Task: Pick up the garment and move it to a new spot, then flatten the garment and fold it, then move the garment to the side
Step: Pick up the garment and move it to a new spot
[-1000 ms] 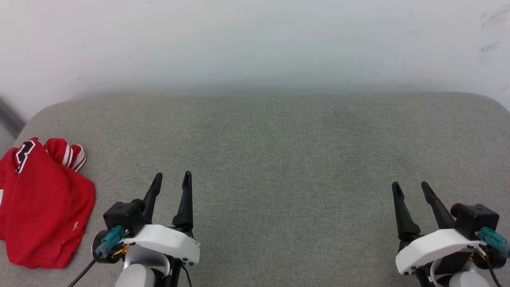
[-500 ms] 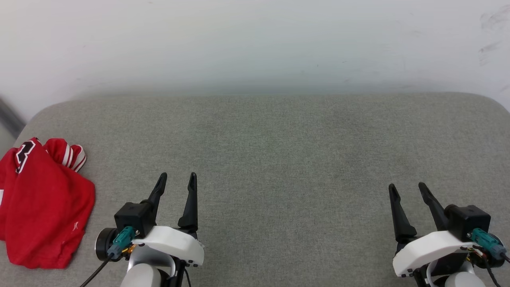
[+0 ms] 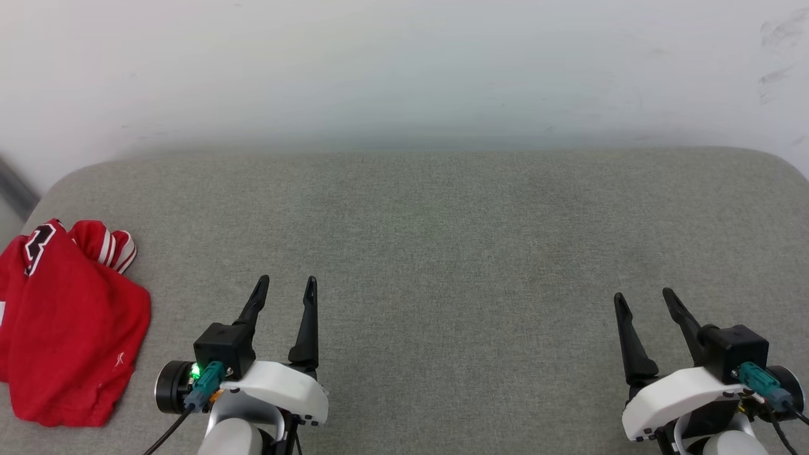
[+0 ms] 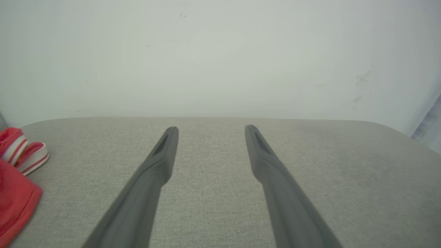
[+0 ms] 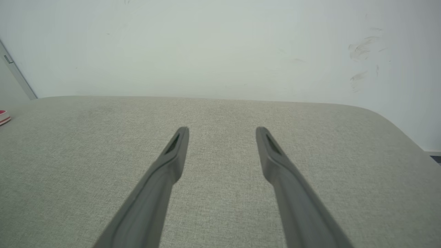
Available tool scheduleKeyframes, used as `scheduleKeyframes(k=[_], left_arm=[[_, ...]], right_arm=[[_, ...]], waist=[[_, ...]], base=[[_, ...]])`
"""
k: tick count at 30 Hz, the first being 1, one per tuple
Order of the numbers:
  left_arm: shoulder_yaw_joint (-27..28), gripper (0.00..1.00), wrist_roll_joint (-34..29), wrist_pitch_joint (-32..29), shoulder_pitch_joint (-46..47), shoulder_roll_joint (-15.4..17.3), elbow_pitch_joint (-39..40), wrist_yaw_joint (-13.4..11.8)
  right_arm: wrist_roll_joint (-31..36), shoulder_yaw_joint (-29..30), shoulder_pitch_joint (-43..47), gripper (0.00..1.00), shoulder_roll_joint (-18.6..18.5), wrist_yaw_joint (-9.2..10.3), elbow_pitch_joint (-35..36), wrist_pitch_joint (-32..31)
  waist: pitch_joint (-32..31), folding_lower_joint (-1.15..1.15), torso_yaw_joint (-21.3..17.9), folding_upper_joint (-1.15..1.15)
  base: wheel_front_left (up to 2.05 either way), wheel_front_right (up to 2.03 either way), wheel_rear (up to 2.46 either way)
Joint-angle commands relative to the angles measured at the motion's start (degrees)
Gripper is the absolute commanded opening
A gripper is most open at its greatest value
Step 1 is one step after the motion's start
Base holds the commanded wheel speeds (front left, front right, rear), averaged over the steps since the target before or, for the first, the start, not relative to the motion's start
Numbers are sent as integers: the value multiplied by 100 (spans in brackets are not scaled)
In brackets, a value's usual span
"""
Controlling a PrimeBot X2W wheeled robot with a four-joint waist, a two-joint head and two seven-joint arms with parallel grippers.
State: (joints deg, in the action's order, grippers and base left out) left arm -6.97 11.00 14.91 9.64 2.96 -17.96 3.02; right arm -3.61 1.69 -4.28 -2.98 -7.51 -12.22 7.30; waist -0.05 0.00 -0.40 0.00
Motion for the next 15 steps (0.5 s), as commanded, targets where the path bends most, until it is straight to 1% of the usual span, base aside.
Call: scheduleKeyframes(k=[1,6,9,12,13,15], left_arm=[[-12,100,-32,42,55,-8,-15,-20],[-34,100,35,31,56,-10,-45,-51],[-30,100,77,31,72,-8,-58,-73],[-63,100,108,31,87,-8,-42,-105],[-16,100,114,31,108,-8,-39,-142],[2,100,86,30,107,-9,-24,-159]], right_arm=[[42,8,-46,100,17,4,17,31],[-21,13,-50,100,17,4,27,32],[-42,-25,-39,100,18,4,78,29],[-76,-66,1,100,18,3,176,10],[-117,-161,22,100,17,4,281,-24],[-116,-213,38,100,17,4,368,-63]], waist=[[0,0,-1,0],[-2,0,23,0],[4,0,139,0],[13,0,362,0],[25,0,642,0],[29,0,867,0]], base=[[0,0,0],[0,0,0],[0,0,0],[0,0,0],[0,0,0],[0,0,0]])
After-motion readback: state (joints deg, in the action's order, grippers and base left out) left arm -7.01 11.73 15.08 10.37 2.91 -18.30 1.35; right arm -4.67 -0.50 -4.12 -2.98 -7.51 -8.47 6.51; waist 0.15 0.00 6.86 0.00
